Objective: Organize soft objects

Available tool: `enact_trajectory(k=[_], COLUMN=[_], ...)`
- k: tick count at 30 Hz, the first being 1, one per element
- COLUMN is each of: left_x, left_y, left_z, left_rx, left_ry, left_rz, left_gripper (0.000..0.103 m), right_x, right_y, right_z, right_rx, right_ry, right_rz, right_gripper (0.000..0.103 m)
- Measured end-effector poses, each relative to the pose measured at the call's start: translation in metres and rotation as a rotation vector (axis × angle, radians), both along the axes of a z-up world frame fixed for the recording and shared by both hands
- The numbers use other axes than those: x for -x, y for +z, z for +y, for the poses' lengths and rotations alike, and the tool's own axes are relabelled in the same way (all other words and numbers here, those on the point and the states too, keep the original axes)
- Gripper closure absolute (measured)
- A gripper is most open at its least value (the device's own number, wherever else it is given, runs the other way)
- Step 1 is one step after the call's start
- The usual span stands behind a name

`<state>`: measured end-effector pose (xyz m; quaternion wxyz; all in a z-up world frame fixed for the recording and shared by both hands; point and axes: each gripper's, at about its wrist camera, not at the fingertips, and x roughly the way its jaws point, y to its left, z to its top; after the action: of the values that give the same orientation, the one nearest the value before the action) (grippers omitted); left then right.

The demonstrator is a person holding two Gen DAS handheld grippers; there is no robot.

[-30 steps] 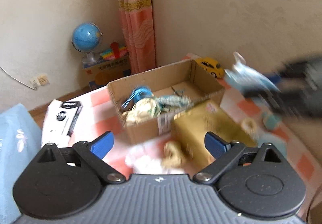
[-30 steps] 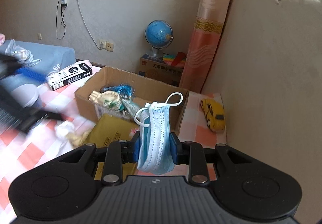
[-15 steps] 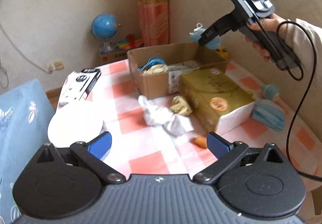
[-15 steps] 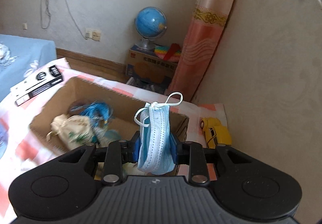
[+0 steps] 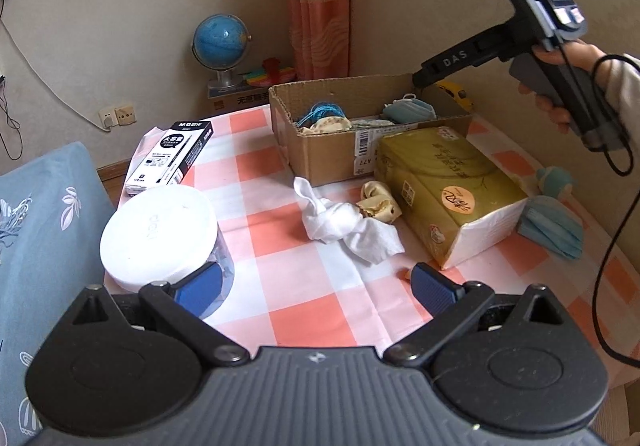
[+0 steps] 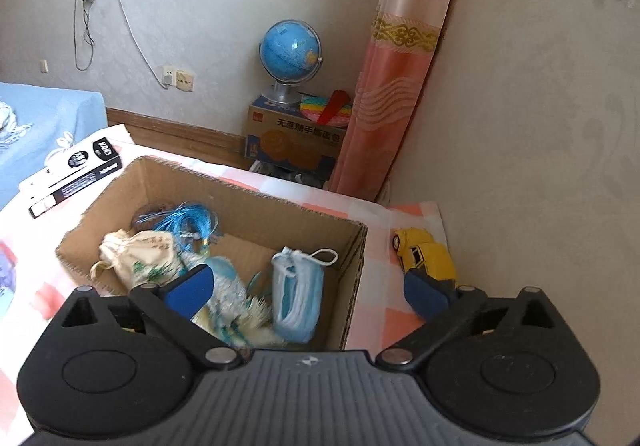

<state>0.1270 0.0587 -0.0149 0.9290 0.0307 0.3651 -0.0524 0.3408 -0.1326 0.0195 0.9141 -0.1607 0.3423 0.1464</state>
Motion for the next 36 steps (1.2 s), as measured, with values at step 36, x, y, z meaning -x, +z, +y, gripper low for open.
enact_trajectory(k=[36], left_x=[0.015], left_y=[-0.019], left_z=[-0.003], left_rx=[0.055], left_ry=[-0.007], left_rz=[0.065], left_gripper=[0.003], right_x=[0.172], right_y=[-0.087], right_z=[-0.066], right_rx=[-0.041], right_ry=[-0.117], right_rz=[0.100], right_gripper=[0.000])
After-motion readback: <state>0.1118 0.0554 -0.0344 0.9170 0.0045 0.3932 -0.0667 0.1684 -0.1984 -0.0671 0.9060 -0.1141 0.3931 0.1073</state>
